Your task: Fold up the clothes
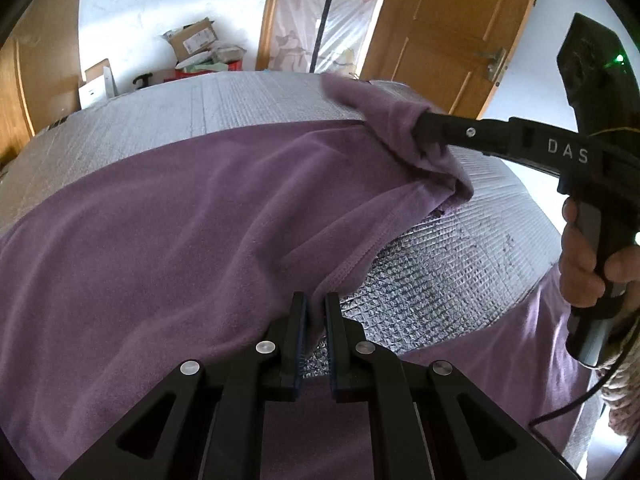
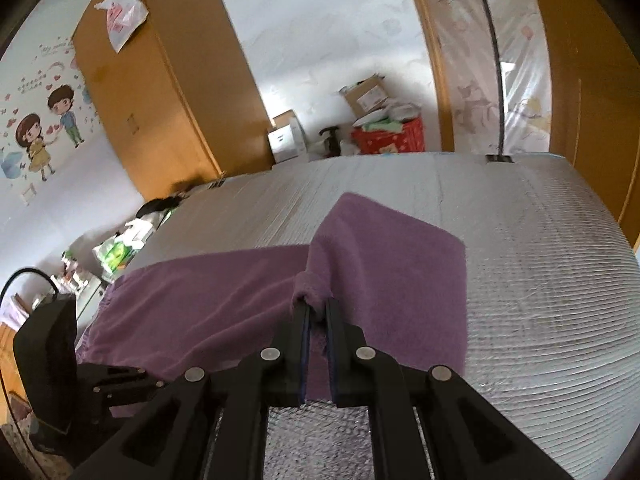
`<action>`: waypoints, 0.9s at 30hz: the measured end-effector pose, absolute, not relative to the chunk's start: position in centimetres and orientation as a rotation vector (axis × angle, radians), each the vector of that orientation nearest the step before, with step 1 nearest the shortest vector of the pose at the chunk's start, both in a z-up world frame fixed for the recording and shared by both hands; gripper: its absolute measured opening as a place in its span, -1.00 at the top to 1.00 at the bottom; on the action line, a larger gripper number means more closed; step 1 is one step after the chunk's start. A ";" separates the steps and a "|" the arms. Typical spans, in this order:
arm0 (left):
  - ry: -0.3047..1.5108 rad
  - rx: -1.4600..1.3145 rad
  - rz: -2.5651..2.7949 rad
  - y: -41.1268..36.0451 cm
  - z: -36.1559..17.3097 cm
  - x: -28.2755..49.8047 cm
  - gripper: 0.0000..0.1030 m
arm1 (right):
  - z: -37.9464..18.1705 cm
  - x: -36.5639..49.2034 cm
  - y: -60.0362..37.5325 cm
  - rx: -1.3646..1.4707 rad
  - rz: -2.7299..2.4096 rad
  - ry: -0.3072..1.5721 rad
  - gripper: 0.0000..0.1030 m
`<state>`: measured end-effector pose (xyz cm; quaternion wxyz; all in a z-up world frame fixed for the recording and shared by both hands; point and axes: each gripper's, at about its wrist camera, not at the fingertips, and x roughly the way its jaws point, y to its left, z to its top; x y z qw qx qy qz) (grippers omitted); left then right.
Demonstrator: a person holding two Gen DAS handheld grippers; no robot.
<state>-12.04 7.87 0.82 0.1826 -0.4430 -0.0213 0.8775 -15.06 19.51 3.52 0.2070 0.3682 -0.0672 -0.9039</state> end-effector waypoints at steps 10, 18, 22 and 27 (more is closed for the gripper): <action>-0.051 -1.241 2.484 8.0 0.7 -12.1 0.83 | 1.8 -14.9 18.2 1.111 -2.460 -0.145 0.84; -0.046 -1.229 2.488 8.0 0.8 -11.9 0.83 | 2.7 -13.2 18.5 1.110 -2.431 -0.046 0.75; -0.067 -1.224 2.484 7.8 0.7 -11.8 0.83 | 4.1 -12.5 21.2 1.058 -2.516 -0.071 0.51; -0.071 -1.216 2.486 7.8 0.6 -11.7 0.83 | 2.7 -13.9 25.8 1.167 -2.597 -0.256 0.27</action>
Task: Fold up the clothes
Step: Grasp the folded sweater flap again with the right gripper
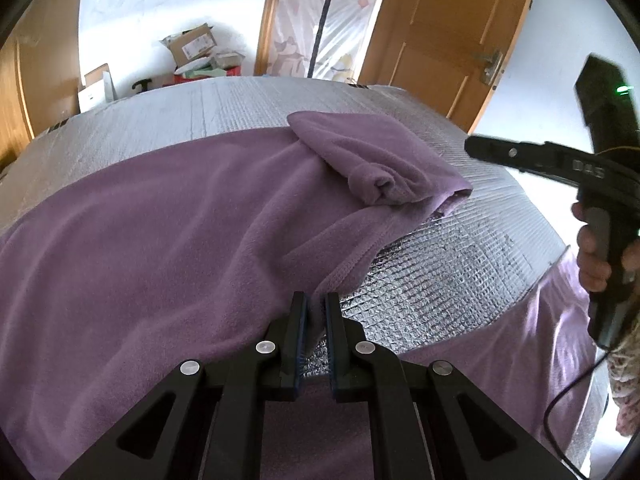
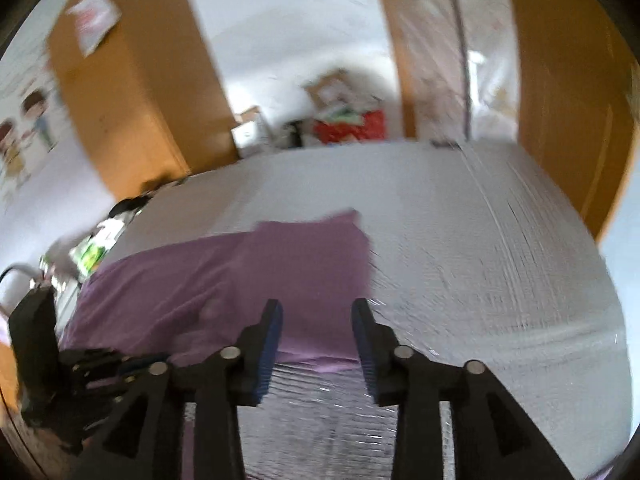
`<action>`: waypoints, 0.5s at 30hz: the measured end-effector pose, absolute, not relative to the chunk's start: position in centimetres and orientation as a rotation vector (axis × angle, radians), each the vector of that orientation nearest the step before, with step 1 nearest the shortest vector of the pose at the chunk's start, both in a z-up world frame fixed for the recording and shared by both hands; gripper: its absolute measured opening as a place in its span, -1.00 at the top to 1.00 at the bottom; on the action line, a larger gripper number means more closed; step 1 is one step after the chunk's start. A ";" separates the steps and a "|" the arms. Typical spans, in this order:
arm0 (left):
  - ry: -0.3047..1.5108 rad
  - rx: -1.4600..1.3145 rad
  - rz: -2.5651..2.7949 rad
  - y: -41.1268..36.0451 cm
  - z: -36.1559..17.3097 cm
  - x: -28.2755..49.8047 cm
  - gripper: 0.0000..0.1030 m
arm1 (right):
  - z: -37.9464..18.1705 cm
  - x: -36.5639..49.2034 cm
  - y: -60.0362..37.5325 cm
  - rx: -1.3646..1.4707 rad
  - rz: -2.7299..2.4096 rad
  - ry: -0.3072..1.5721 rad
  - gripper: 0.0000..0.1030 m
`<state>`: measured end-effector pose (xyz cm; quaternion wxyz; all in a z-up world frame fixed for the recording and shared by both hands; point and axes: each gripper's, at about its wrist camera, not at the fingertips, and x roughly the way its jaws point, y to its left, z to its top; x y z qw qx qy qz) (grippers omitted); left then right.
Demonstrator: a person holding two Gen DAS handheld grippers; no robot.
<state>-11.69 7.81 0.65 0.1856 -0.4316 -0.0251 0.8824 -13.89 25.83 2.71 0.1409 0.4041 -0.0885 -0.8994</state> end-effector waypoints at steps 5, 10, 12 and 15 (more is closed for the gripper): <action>-0.086 -1.209 2.486 7.7 0.5 -11.7 0.83 | 0.0 -15.6 28.4 1.279 -2.541 -0.468 0.13; -0.113 -1.205 2.479 7.5 0.5 -11.8 0.83 | -1.2 -16.5 30.1 1.258 -2.417 -0.728 0.29; -0.114 -1.204 2.479 7.5 0.5 -11.8 0.83 | -1.5 -16.8 30.1 1.262 -2.376 -0.767 0.50; -0.112 -1.202 2.481 7.5 0.5 -11.8 0.83 | -1.3 -16.8 29.7 1.259 -2.371 -0.764 0.73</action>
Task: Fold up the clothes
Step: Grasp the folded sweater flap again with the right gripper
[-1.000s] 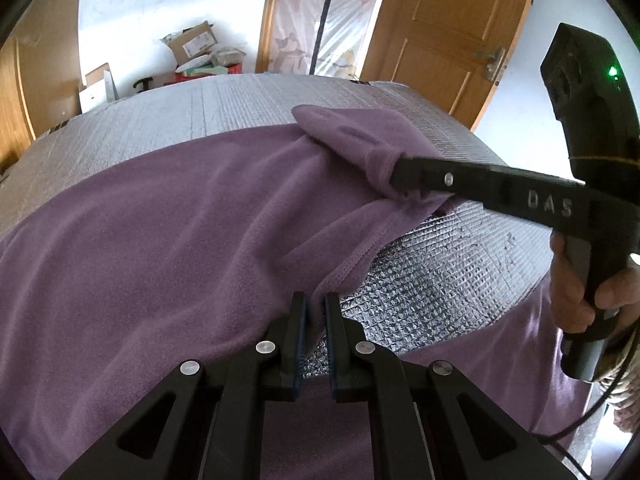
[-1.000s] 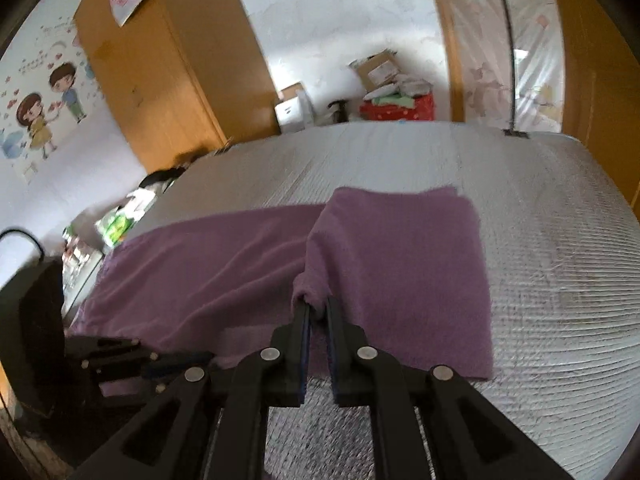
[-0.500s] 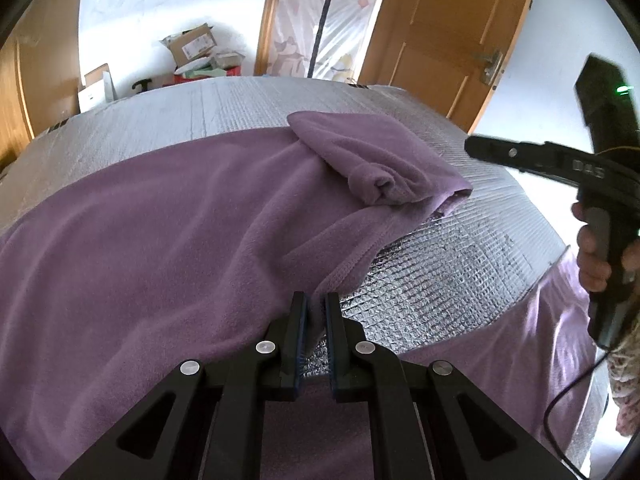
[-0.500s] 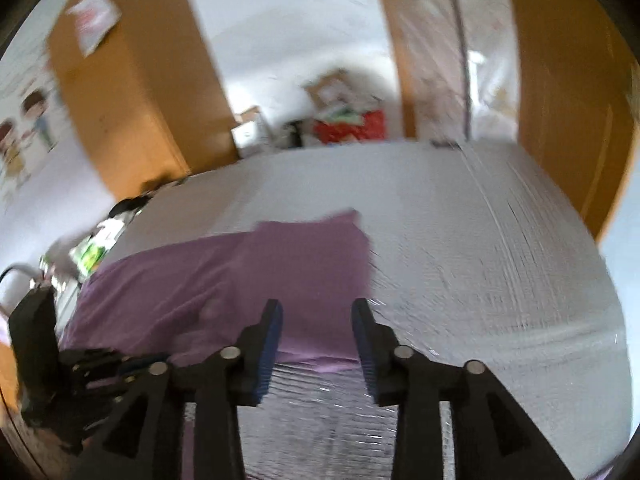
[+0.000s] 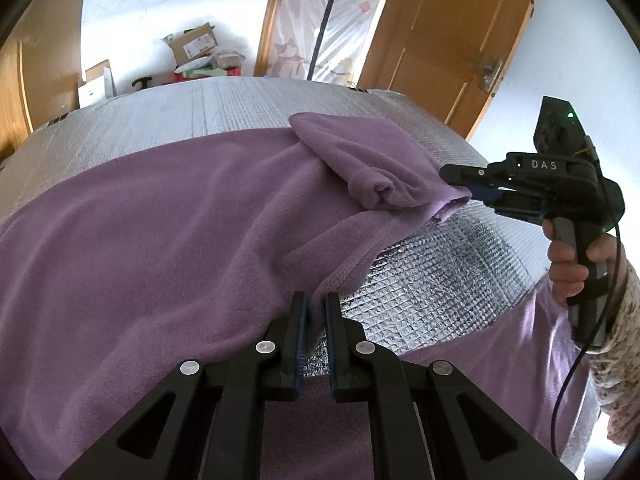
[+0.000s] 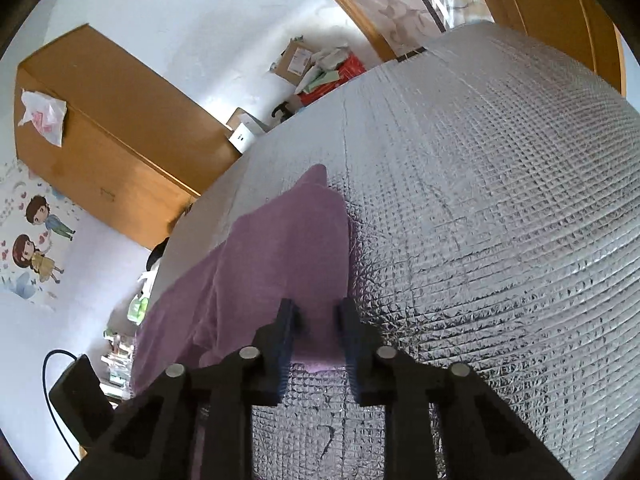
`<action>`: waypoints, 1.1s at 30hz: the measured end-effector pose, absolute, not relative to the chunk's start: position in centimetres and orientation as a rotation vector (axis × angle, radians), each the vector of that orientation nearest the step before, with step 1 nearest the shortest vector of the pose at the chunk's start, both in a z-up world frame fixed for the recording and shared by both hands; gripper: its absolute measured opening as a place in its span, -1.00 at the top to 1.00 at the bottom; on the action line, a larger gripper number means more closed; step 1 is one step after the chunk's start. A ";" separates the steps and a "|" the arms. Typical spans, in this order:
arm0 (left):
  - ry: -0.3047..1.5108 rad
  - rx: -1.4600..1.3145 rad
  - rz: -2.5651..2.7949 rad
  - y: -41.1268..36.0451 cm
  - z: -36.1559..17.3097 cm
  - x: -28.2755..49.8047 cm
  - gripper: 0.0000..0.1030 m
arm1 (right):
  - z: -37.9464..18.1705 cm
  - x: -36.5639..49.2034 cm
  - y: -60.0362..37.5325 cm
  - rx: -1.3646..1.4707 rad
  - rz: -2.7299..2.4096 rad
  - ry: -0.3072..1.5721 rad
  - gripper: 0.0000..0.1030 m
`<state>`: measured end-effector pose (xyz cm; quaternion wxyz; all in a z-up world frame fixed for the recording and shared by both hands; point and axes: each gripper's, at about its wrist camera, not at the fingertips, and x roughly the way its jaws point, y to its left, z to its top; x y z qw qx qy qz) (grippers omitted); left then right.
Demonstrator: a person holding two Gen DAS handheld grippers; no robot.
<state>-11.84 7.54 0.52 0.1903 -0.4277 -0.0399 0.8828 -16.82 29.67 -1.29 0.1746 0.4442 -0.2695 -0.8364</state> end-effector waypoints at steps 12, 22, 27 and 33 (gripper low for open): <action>-0.073 -1.203 2.498 7.8 0.8 -11.4 0.91 | 2.7 -15.6 29.8 1.156 -2.579 -0.619 0.86; -0.087 -1.200 2.500 7.3 1.6 -10.8 0.92 | 5.9 -13.7 31.3 1.074 -2.778 -0.478 0.87; -0.063 -1.203 2.490 7.5 1.7 -10.5 0.92 | 7.1 -12.8 32.7 1.039 -2.892 -0.391 0.87; -0.026 -1.224 2.473 7.8 1.6 -10.5 0.92 | 7.1 -12.4 35.5 1.035 -2.997 -0.413 0.87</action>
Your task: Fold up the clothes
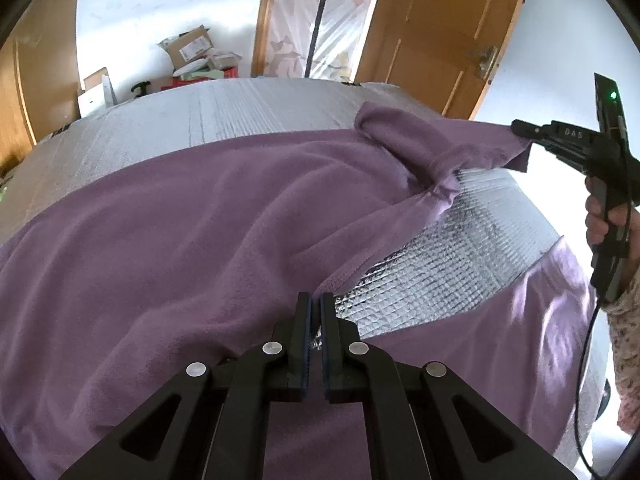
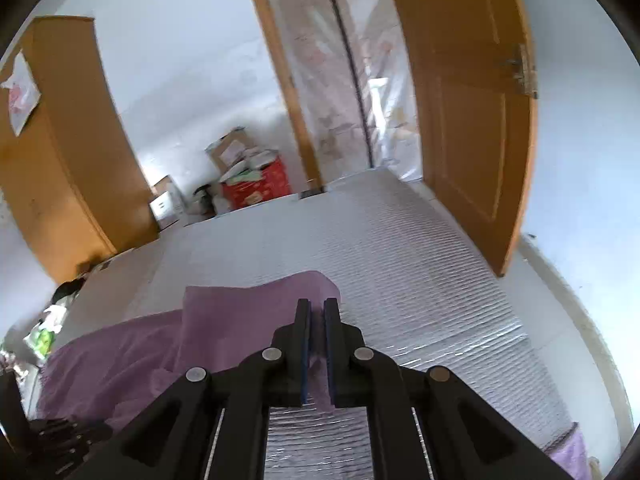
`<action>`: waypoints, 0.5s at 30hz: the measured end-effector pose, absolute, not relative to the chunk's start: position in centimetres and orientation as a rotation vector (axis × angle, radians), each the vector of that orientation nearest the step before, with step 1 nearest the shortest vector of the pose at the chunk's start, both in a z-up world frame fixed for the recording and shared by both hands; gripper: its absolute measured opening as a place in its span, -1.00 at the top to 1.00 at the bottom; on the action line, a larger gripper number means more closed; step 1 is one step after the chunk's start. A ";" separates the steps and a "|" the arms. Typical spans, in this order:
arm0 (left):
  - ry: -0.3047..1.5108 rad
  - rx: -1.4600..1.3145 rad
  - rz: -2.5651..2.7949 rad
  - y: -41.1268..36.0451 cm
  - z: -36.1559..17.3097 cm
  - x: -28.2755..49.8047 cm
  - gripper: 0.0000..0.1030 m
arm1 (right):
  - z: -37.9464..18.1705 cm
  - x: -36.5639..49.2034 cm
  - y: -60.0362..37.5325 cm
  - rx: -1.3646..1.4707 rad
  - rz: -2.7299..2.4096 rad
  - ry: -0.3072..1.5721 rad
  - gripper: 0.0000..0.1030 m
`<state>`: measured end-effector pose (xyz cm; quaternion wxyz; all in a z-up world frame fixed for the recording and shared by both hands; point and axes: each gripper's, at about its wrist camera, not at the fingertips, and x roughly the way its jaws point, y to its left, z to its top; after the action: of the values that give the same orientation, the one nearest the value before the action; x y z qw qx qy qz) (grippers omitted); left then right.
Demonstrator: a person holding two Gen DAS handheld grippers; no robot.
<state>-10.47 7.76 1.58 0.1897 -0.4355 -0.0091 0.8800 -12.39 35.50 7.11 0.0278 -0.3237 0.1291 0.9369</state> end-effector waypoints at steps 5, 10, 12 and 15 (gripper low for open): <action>-0.004 -1.217 2.454 7.8 1.6 -10.4 0.92 | 6.8 -12.2 37.5 -0.970 2.824 0.354 0.87; 0.003 -1.216 2.442 7.8 1.6 -10.2 0.92 | 6.4 -12.1 39.9 -0.938 2.753 0.339 0.87; -0.019 -1.219 2.435 7.6 1.6 -10.2 0.92 | 6.2 -12.1 40.9 -0.928 2.721 0.333 0.88; -0.034 -1.225 2.427 7.2 1.5 -10.3 0.92 | 5.9 -12.4 41.8 -0.926 2.678 0.304 0.88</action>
<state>-10.31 7.23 1.48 0.2099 -0.4405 -0.0122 0.8728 -12.40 41.83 5.87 0.1454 -0.3213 0.1057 0.9298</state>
